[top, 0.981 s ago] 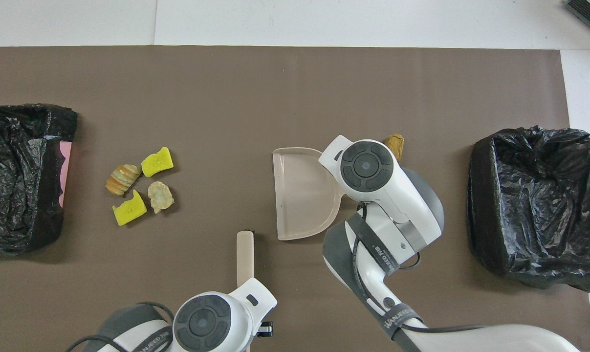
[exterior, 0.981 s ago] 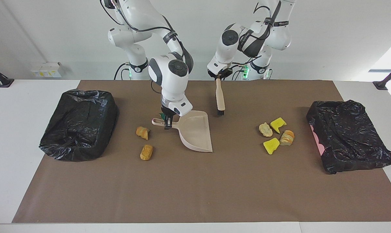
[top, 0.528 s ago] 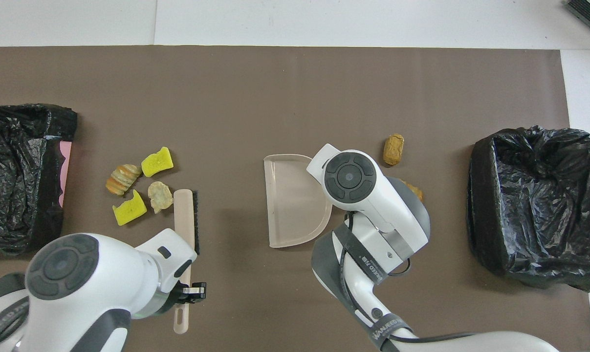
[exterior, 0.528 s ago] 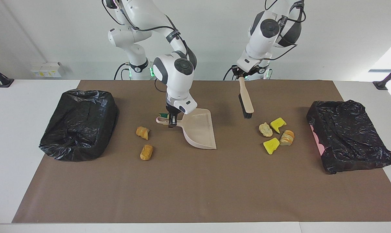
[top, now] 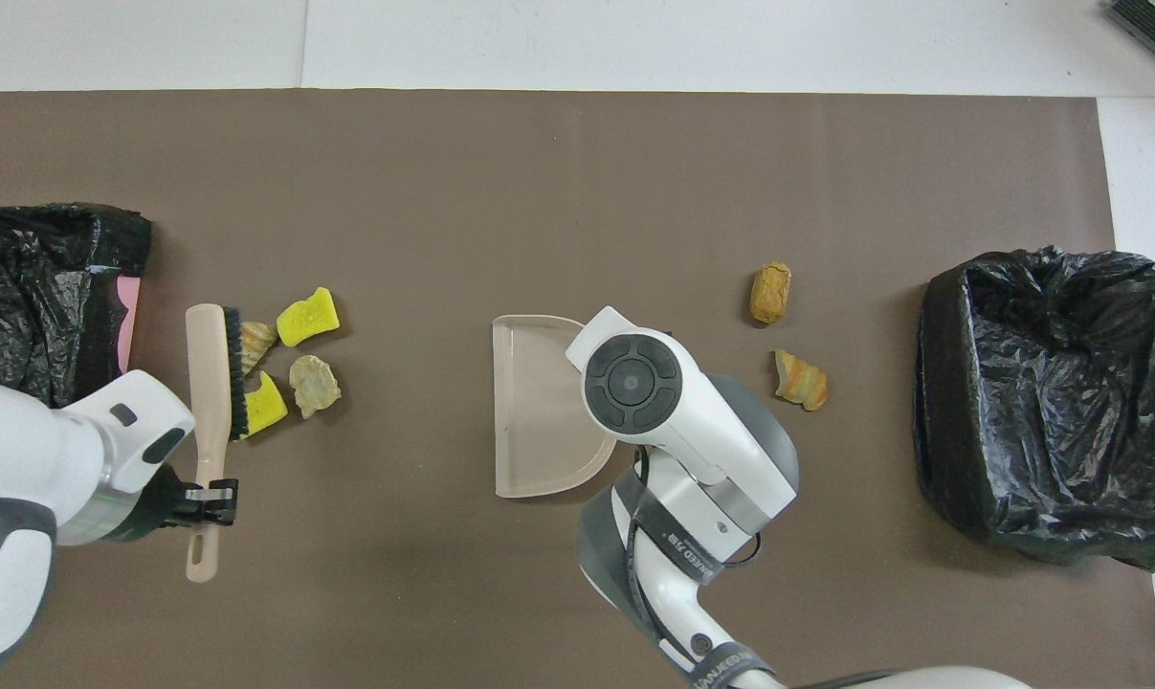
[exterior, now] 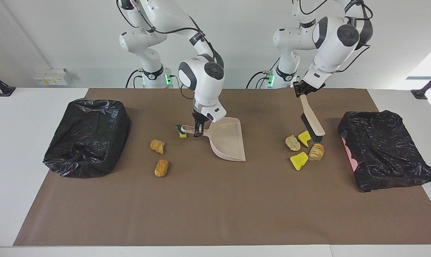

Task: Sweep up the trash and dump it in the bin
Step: 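Move the brush with the left gripper behind the yellow sponge pieces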

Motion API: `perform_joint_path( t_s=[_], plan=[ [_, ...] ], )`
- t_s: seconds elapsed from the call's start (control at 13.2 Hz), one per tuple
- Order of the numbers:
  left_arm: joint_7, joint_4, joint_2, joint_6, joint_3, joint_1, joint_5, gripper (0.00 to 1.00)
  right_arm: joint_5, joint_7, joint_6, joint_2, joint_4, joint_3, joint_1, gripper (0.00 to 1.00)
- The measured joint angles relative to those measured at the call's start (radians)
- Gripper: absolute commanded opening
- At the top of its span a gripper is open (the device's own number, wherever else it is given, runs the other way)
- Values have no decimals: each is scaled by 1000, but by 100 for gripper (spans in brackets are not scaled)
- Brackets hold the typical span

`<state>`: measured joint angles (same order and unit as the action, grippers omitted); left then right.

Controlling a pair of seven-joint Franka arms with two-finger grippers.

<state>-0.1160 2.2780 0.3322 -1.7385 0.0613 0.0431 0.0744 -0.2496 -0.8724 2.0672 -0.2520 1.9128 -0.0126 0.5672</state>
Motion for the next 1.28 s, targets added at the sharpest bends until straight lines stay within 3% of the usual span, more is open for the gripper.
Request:
perform_joint_path(
  t_s=[0.23,0.6,0.83,1.28],
  plan=[
    [118,-73,-62,-6,-1,-88,-42,0,0,2,5,-3,0,0,2,0],
    [191,-212,-271,-79,0,-137,-169,0,0,2,12,-8,0,0,2,0],
    [192,-193,-360,-128,8,-137,-179,0,0,5,13,-10,1,0,2,0],
    [177,-44,-344,-232,21,-113,-179,0,0,16,16,-18,1,0,3,0]
  ],
)
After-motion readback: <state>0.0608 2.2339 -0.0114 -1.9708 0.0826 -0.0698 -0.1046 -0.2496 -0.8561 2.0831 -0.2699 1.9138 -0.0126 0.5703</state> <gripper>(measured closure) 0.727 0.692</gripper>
